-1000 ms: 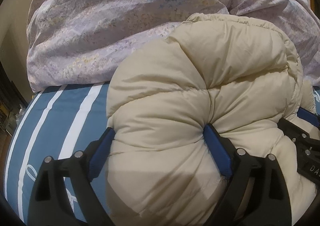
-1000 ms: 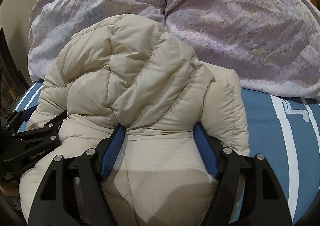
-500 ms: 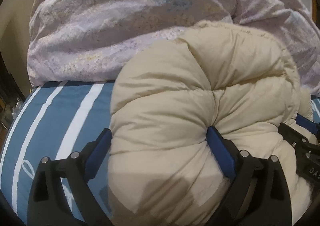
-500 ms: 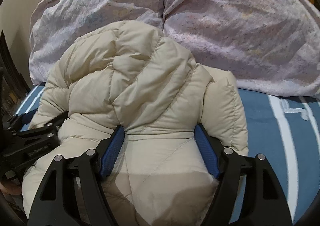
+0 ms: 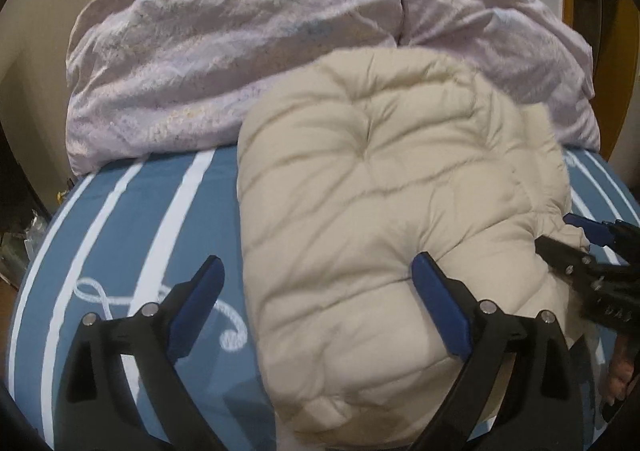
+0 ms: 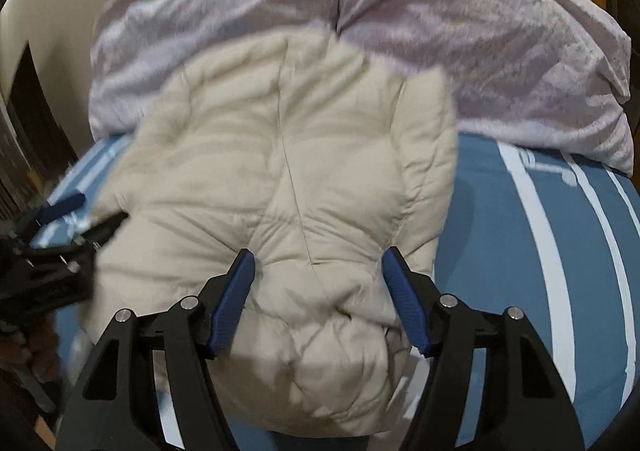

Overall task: Fold large clothes
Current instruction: 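Open both grippers and pull back from the folded jacket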

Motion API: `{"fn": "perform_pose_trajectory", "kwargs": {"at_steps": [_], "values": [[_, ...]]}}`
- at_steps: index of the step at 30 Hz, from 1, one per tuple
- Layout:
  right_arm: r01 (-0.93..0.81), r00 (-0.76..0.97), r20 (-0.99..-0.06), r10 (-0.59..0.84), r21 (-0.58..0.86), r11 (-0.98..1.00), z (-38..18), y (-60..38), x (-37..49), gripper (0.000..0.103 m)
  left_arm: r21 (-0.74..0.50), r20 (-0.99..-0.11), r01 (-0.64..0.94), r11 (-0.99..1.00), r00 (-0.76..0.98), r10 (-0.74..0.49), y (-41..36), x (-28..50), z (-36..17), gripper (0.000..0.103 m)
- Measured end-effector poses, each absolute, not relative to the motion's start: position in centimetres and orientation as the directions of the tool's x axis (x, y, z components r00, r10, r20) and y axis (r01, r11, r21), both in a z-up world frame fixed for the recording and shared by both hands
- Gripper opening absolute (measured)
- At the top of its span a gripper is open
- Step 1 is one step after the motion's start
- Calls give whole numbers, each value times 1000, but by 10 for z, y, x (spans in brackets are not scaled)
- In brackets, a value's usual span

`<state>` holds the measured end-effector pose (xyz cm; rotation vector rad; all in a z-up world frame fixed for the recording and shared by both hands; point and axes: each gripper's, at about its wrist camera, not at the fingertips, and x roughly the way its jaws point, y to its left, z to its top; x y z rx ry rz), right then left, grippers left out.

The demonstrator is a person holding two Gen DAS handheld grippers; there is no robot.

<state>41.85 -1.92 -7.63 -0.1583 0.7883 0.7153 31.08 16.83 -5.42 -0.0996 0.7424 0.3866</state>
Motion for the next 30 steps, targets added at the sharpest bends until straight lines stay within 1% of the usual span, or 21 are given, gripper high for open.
{"fn": "perform_pose_trajectory", "kwargs": {"at_steps": [3,6,8,9,10,12,17,19,22,30], "values": [[-623,455,-712,535,175,762,-84,-20,425,68,-18,-713,-395,919,650,265,172,310,-64,95],[-626,453,-714,534,172,761,-84,-22,423,69,-66,-728,-415,907,642,241,177,308,-70,95],[-613,448,-715,537,192,767,-79,-30,420,72,-83,-729,-421,903,644,233,177,300,-66,95],[-606,447,-715,537,201,770,-77,-33,419,76,-88,-726,-420,903,648,231,176,296,-65,94],[-596,446,-717,535,208,775,-76,-38,416,82,-89,-721,-420,903,652,232,175,291,-62,94],[-577,437,-725,532,228,784,-73,-47,409,89,-88,-708,-415,906,666,236,173,277,-55,94],[-547,445,-713,542,263,795,-64,-71,385,89,-76,-682,-406,911,688,249,168,246,-43,95],[-538,458,-710,535,258,802,-59,-79,376,96,-69,-671,-405,912,695,258,165,229,-39,96],[-528,478,-700,531,255,810,-51,-89,361,102,-65,-661,-410,910,701,268,161,209,-36,98],[-499,495,-677,544,291,816,-38,-111,325,102,-106,-642,-403,909,726,247,144,169,-28,100]]}}
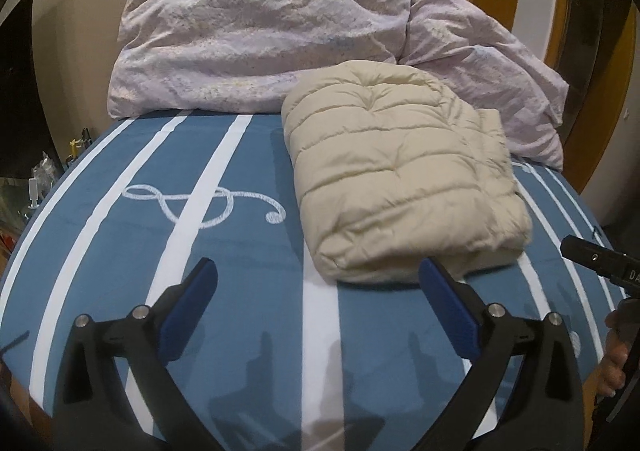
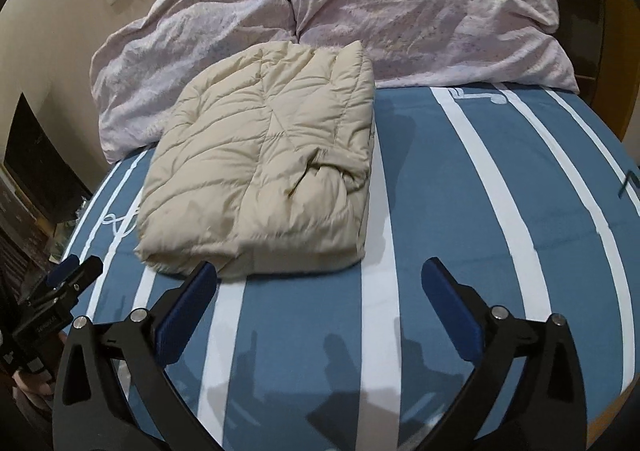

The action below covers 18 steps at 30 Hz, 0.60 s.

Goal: Fold large clothes

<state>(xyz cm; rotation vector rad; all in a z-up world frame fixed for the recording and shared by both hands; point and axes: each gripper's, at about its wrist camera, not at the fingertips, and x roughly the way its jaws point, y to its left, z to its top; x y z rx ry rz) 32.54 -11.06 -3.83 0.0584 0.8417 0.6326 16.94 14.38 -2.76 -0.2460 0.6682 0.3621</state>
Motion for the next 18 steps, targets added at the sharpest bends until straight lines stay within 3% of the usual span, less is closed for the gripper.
{"fn": "perform_pose_trajectory", "kwargs": {"at_steps": [18], "values": [[-526,496,-649,577,304,794,-10,-134,258,102,-154,-657,-394,906,726,204,110,119,-12,100]]}}
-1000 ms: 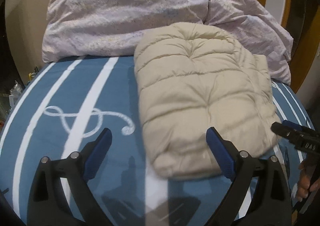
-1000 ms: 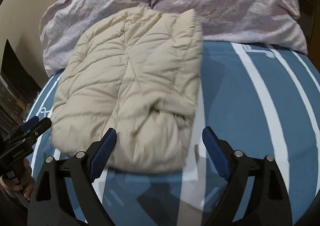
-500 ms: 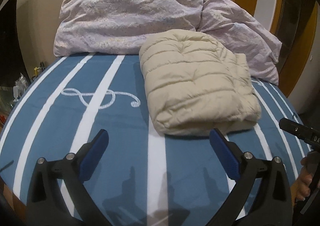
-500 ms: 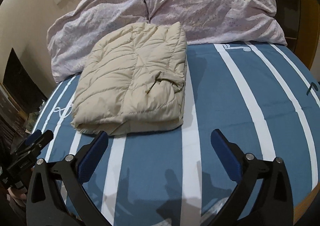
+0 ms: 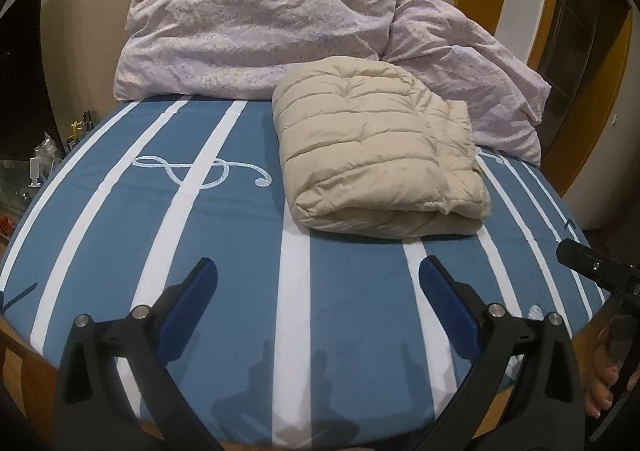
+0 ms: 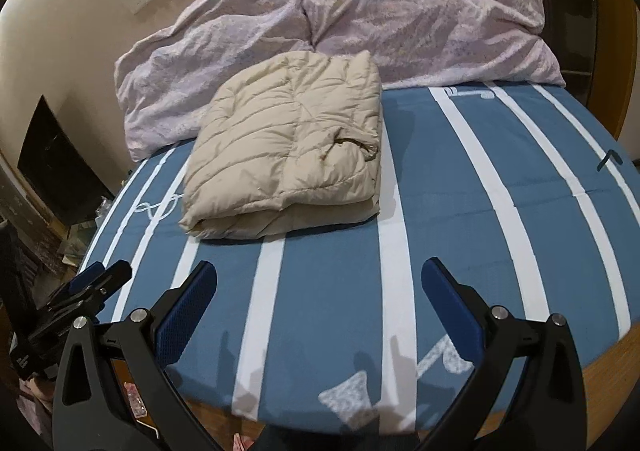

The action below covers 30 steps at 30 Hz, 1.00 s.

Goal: Fold large clothes

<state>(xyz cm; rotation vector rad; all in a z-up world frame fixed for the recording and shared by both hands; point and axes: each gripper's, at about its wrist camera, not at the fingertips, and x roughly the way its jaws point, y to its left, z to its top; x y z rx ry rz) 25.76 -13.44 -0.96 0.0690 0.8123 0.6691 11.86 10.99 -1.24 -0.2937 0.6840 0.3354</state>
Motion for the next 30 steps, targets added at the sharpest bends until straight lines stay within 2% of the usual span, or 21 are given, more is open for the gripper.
{"fn": "perform_pose_trajectory", "kwargs": {"at_steps": [7,30], "values": [[-575,520,-619,588,255,778,10,-136,225,102,-171,-650,-391,904,735,195,97,97,1,100],[-571,491,-630,602,290,768,10,-137,217,102,-157,-663,-366,918,728,177,75,94,13,100]]}}
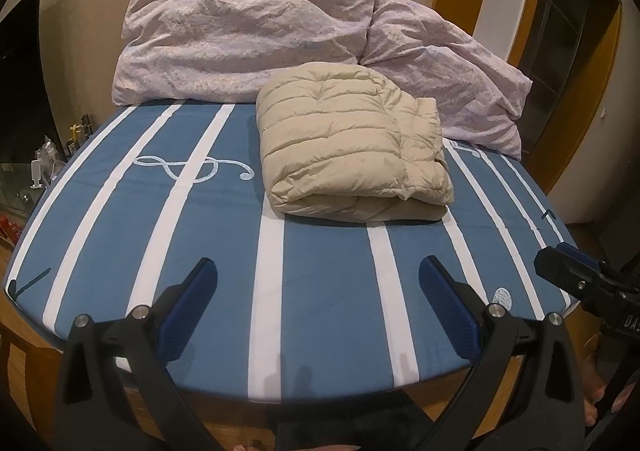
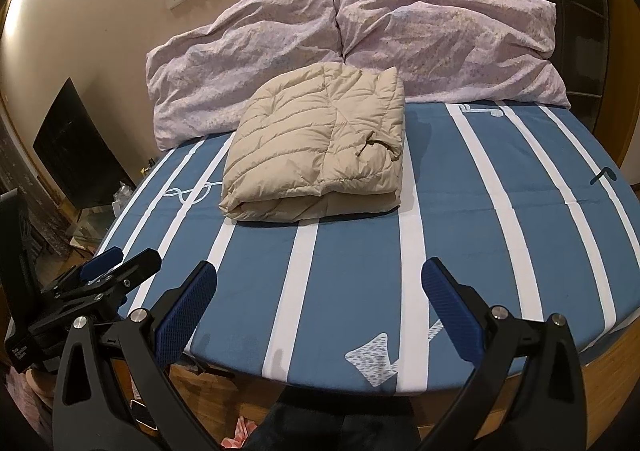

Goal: Fold large clothes

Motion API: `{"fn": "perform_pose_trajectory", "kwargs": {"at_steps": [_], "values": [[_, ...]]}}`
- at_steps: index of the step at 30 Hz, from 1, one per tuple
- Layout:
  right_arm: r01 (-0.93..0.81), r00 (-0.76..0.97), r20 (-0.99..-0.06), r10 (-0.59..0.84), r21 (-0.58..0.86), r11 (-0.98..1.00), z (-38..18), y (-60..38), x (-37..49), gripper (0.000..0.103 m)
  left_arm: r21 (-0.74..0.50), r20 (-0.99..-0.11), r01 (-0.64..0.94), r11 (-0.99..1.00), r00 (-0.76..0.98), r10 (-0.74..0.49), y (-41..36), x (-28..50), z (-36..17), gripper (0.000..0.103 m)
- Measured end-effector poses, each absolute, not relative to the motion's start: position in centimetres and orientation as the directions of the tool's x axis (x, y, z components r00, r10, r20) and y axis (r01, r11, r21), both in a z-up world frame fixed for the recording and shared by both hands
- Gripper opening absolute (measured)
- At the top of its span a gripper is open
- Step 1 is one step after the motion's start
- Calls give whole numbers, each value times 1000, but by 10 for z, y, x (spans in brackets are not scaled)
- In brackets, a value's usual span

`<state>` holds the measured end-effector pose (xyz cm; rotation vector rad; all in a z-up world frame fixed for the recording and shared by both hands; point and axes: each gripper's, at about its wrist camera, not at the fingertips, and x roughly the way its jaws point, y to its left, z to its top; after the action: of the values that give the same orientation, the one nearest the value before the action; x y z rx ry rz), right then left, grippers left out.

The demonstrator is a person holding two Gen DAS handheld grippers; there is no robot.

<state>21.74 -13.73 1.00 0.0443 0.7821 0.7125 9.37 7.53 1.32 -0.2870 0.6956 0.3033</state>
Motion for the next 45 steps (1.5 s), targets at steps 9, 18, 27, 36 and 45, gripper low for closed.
{"fn": "perform_pose_trajectory", "kwargs": {"at_steps": [9,18,27,36,45], "values": [[-573,484,-632,605,293,765,10,-135,216,102,-152,-669,-359,921,723,172,72,99,13,100],[-579,465,-636,616,308,755,7,-136,220,102,-153,-669,-360,920,723,171,71,101,12,100],[-579,459,-638,618,313,753,6,-135,220,102,-155,-670,-359,921,723,169,71,102,12,100],[-578,456,-640,618,315,753,5,-134,221,102,-177,-672,-347,921,726,145,71,106,11,100],[-580,455,-639,620,315,751,5,-135,221,102,-178,-672,-344,922,727,142,72,107,10,100]]}}
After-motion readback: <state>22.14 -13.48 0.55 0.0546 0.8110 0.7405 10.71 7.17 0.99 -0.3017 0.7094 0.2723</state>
